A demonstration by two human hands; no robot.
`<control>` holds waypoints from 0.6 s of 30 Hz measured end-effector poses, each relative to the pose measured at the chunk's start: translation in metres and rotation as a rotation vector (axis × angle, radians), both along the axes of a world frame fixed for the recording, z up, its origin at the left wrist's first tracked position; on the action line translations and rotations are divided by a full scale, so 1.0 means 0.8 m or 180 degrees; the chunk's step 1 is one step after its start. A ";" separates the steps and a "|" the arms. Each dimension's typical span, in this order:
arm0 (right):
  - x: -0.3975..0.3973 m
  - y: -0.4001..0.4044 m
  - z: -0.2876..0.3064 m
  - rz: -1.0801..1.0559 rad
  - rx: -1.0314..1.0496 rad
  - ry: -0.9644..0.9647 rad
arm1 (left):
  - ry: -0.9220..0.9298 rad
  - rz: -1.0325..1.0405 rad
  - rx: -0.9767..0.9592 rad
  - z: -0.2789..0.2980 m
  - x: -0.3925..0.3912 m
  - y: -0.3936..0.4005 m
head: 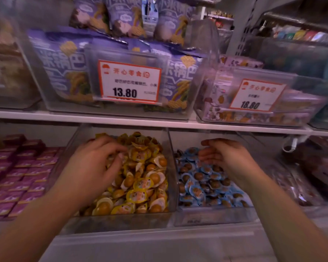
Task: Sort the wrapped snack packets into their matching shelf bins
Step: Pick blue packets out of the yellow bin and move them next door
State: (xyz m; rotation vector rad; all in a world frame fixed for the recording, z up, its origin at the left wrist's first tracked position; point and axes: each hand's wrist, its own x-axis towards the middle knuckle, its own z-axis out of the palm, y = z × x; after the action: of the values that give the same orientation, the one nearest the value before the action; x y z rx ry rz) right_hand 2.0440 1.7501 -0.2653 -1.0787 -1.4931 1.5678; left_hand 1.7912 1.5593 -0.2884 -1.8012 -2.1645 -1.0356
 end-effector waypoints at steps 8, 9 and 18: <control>-0.083 -0.080 0.010 0.1352 -0.1101 0.1259 | 0.0080 0.0674 -0.0257 -0.004 -0.052 -0.037; -0.097 -0.086 0.007 0.1332 -0.0871 0.1020 | 0.0042 0.0703 -0.0370 -0.008 -0.057 -0.040; -0.277 -0.047 -0.050 0.1823 0.3201 -0.2924 | -0.0363 0.0428 -0.0449 -0.036 -0.082 -0.061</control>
State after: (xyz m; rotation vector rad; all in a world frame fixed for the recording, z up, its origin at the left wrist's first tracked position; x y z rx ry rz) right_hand 1.8226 1.7123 -0.3055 -0.7587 -2.9239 0.3079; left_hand 1.7254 1.5106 -0.3170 -1.6609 -2.4456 -1.0013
